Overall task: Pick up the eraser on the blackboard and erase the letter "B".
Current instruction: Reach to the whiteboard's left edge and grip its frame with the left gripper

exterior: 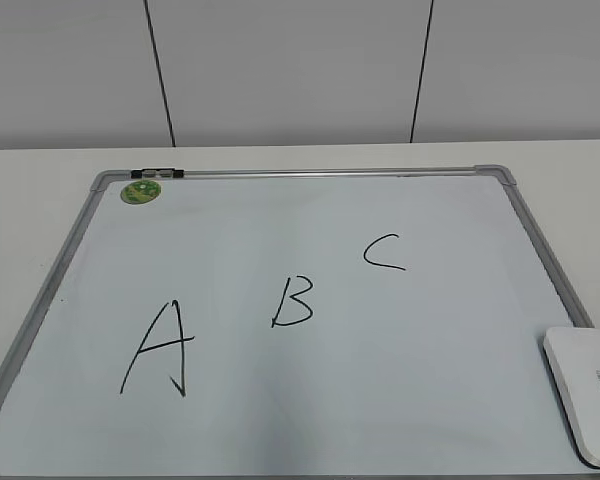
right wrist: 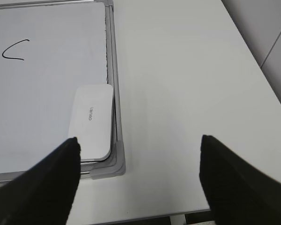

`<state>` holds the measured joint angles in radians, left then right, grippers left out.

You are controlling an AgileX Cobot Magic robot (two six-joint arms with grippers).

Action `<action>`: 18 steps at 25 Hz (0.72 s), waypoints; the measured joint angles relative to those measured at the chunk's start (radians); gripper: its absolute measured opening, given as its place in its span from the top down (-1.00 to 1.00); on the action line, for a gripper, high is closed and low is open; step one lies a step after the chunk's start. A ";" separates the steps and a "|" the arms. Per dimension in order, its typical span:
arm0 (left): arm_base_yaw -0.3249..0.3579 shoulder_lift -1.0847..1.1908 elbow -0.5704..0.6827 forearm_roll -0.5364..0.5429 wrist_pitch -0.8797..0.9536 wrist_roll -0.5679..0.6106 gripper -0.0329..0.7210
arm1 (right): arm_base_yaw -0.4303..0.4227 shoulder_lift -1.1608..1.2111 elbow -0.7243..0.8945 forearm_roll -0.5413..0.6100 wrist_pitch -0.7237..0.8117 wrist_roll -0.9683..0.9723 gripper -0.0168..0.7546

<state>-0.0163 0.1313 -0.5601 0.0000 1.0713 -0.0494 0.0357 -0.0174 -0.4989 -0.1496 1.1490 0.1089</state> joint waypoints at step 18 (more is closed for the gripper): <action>0.000 0.808 -0.324 -0.051 -0.051 0.000 0.27 | 0.000 0.000 0.000 0.000 0.000 0.000 -0.57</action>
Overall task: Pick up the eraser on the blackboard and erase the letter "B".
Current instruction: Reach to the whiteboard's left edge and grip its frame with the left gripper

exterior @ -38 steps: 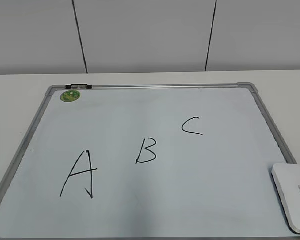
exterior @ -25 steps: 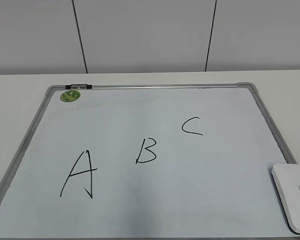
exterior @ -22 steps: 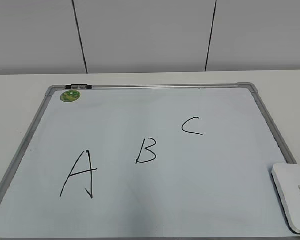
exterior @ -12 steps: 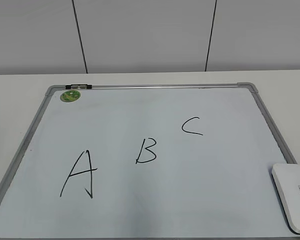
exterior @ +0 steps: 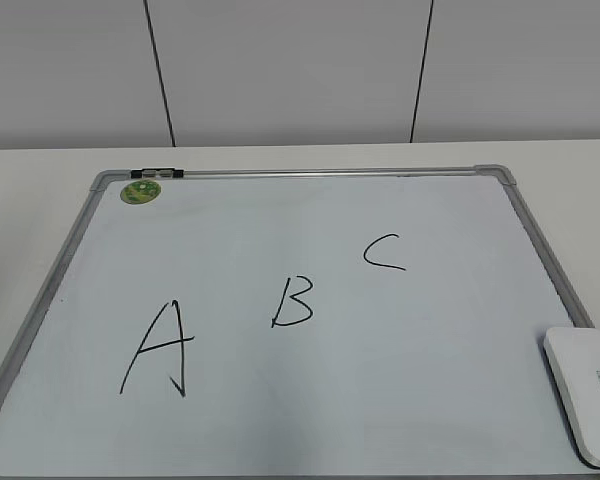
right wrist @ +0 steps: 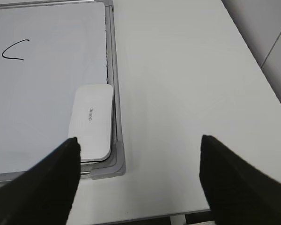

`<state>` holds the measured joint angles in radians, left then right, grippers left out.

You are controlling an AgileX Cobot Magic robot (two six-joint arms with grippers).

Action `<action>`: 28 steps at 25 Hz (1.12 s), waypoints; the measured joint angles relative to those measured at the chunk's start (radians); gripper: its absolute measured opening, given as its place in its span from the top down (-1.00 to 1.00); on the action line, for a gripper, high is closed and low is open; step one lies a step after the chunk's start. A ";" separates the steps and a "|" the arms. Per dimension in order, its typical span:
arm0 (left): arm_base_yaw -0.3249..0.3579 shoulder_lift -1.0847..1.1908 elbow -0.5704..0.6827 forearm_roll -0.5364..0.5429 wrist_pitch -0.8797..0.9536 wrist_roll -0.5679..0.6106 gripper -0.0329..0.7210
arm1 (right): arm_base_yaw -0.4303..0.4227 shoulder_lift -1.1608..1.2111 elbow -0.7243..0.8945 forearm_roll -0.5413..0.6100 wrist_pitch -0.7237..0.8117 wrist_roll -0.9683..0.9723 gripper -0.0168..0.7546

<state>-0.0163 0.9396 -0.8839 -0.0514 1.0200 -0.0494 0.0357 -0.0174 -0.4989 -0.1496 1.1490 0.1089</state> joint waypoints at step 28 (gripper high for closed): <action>0.000 0.930 -0.560 0.000 -0.054 0.017 0.27 | 0.000 0.000 0.000 0.000 0.000 0.000 -0.57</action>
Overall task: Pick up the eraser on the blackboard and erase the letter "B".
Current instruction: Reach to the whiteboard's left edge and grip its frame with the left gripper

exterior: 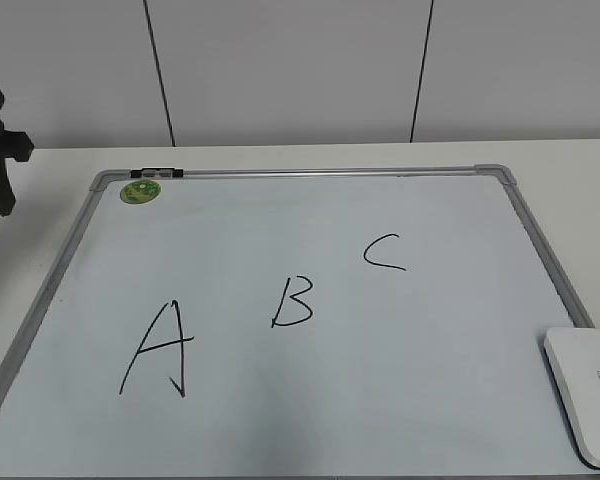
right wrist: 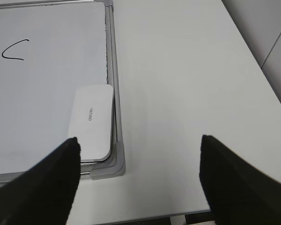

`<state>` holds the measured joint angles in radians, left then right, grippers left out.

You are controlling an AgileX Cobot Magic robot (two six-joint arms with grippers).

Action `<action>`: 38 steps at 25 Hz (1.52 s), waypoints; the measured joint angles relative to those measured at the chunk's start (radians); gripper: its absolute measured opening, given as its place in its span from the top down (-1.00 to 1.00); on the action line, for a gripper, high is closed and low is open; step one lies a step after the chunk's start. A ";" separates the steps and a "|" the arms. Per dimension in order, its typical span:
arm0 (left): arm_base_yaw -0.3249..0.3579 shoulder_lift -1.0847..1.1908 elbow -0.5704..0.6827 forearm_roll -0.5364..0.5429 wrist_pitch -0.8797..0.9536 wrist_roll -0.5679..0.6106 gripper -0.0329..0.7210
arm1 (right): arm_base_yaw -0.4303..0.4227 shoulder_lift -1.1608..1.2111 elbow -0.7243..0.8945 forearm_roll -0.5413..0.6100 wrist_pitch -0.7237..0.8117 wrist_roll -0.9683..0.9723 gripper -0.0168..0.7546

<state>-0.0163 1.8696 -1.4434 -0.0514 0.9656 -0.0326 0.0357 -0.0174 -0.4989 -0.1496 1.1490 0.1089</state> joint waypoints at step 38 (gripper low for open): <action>0.000 0.275 -0.022 -0.076 -0.024 0.039 0.85 | 0.000 0.000 0.000 0.000 0.000 0.000 -0.57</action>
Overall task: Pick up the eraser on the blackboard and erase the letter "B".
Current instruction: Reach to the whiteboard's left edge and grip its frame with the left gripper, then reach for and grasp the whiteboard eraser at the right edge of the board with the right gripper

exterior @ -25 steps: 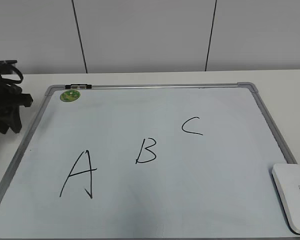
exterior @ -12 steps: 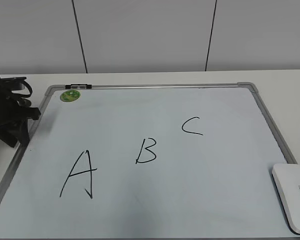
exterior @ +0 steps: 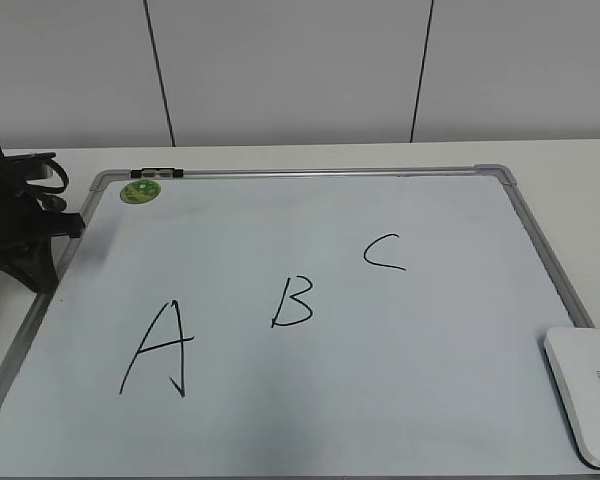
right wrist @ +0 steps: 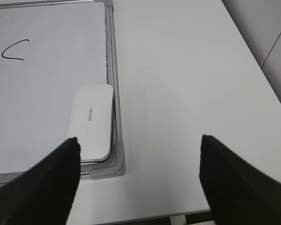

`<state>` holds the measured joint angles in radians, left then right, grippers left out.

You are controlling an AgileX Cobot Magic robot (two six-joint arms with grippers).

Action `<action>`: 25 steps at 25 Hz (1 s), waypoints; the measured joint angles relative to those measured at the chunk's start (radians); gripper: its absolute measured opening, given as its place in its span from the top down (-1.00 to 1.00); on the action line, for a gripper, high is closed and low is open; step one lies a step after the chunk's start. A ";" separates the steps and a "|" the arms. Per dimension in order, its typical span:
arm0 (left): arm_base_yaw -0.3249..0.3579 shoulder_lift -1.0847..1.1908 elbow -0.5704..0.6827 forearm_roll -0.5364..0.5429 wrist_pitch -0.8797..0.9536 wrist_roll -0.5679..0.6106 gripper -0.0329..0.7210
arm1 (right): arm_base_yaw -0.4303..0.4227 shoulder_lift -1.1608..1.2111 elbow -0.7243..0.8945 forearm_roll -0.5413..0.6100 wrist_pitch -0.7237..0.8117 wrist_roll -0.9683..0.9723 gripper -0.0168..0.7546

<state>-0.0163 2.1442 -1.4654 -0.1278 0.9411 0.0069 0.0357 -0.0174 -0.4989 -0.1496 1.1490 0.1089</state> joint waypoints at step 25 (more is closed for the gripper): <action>0.000 0.000 -0.001 0.007 -0.002 0.000 0.86 | 0.000 0.905 -0.186 0.270 -0.093 -0.067 -0.57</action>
<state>-0.0163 2.1442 -1.4661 -0.1206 0.9395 0.0069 0.0357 0.8873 -0.6846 0.1205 1.0562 0.0420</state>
